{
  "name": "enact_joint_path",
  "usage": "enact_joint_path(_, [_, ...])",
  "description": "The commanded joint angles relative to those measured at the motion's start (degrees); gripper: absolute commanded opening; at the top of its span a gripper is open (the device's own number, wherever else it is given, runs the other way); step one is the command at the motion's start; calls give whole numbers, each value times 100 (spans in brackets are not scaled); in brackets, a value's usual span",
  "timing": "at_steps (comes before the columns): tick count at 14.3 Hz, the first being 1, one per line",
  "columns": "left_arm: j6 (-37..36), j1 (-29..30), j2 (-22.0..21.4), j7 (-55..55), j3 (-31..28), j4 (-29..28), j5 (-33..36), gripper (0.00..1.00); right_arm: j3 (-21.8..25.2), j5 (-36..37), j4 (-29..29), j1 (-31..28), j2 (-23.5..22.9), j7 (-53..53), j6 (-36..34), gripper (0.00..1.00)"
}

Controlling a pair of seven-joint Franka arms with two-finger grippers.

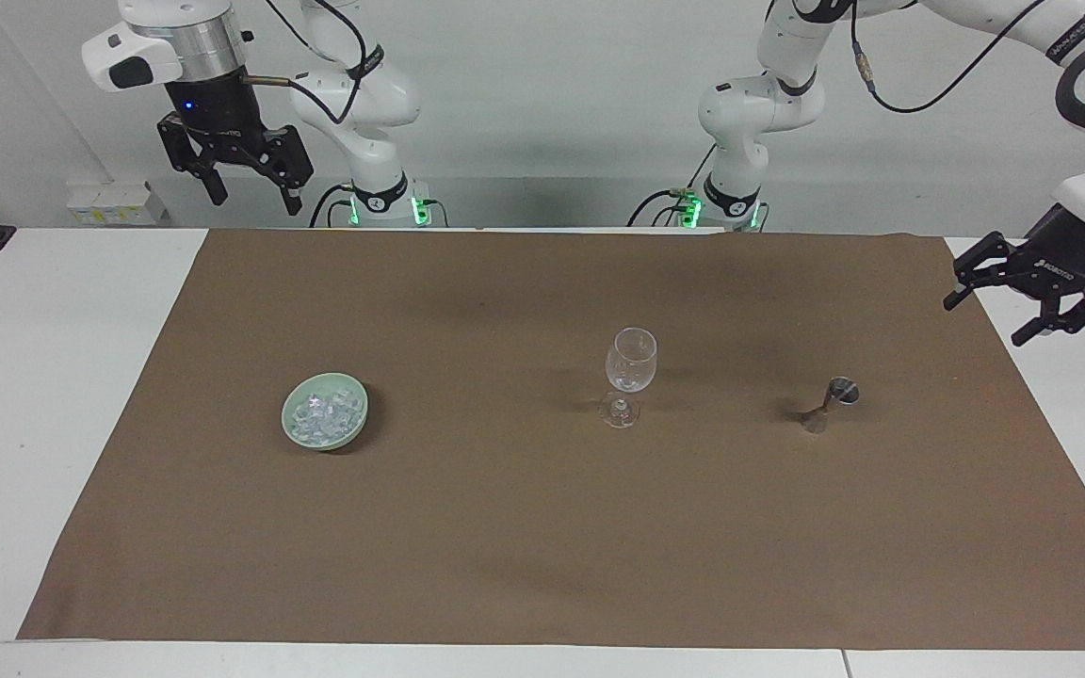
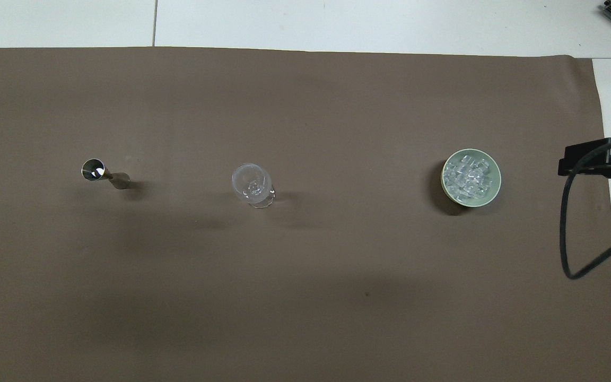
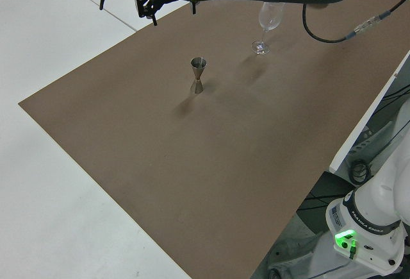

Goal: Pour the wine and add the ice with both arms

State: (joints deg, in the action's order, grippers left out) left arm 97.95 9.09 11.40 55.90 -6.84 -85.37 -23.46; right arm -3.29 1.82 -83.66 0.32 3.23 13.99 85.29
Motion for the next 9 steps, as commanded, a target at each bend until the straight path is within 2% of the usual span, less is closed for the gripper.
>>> enact_joint_path(1, [172, 294, 310, 1463, 43, -33, -431, 100, -40, -24, -2, -103, 46, -90, -100, 100])
enact_joint_path(3, [58, 496, 486, 2499, 104, -41, -755, 100, -40, -24, -2, -103, 46, -90, -100, 100])
enact_joint_path(5, [-135, 541, 635, 3511, 87, -303, -1343, 100, -40, -24, -2, -103, 46, -90, -100, 100])
enact_joint_path(9, [-443, 646, 802, 4331, 69, -577, -1662, 100, -40, -24, -2, -103, 46, -90, -100, 100])
